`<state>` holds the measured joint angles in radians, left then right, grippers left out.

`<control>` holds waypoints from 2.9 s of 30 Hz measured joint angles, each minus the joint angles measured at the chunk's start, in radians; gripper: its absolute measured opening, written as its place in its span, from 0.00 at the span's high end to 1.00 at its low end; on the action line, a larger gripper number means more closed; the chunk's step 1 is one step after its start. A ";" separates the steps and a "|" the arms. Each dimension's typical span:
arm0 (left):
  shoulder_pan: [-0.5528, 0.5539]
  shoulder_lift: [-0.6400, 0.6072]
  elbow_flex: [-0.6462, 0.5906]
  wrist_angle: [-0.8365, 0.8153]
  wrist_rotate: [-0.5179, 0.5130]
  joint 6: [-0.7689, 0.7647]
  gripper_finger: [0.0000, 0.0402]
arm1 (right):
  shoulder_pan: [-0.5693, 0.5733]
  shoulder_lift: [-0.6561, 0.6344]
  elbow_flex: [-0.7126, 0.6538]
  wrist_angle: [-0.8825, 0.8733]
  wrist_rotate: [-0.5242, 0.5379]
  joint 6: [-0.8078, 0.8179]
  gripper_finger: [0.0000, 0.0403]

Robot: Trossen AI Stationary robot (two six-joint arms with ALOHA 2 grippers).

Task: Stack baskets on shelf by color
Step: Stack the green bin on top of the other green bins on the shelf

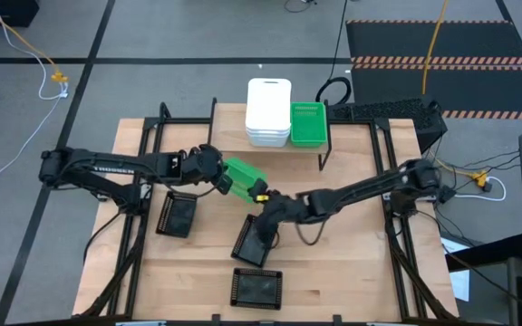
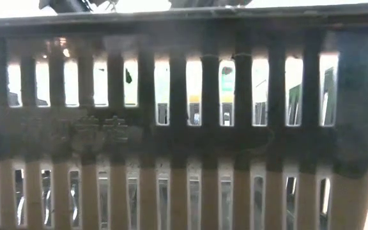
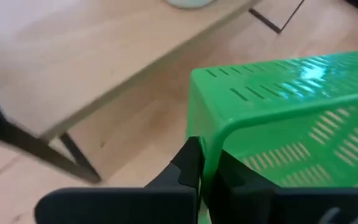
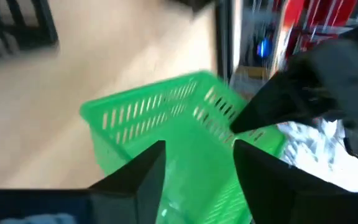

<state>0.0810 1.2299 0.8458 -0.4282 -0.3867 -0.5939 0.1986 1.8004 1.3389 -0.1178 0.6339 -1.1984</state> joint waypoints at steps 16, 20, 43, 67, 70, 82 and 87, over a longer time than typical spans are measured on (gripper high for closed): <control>0.030 0.012 -0.002 -0.050 0.022 0.140 0.97 | 0.015 0.046 0.152 -0.351 -0.079 -0.031 0.47; 0.031 0.022 0.000 -0.030 0.029 0.151 0.97 | -0.009 0.047 0.162 -0.448 -0.143 0.035 0.50; 0.021 0.046 -0.001 0.090 0.237 0.221 0.94 | -0.065 0.051 0.159 -0.496 -0.214 0.012 0.88; -0.049 -0.226 -0.001 0.176 0.212 0.332 0.56 | -0.068 -0.091 0.163 -0.311 -0.538 0.165 1.00; -0.055 -0.345 -0.001 0.141 0.155 0.348 0.49 | -0.091 -0.090 0.221 -0.260 -0.557 0.187 1.00; -0.052 -0.662 0.004 -0.166 -0.298 0.285 0.49 | -0.279 0.115 0.663 -0.279 -0.622 0.392 1.00; -0.052 -0.640 0.000 -0.356 -0.428 0.158 0.50 | -0.335 0.154 0.696 -0.301 -0.570 0.559 1.00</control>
<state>0.0294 0.5900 0.8463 -0.7846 -0.8151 -0.4358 -0.1363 1.9542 2.0347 -0.4189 0.0640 -0.6395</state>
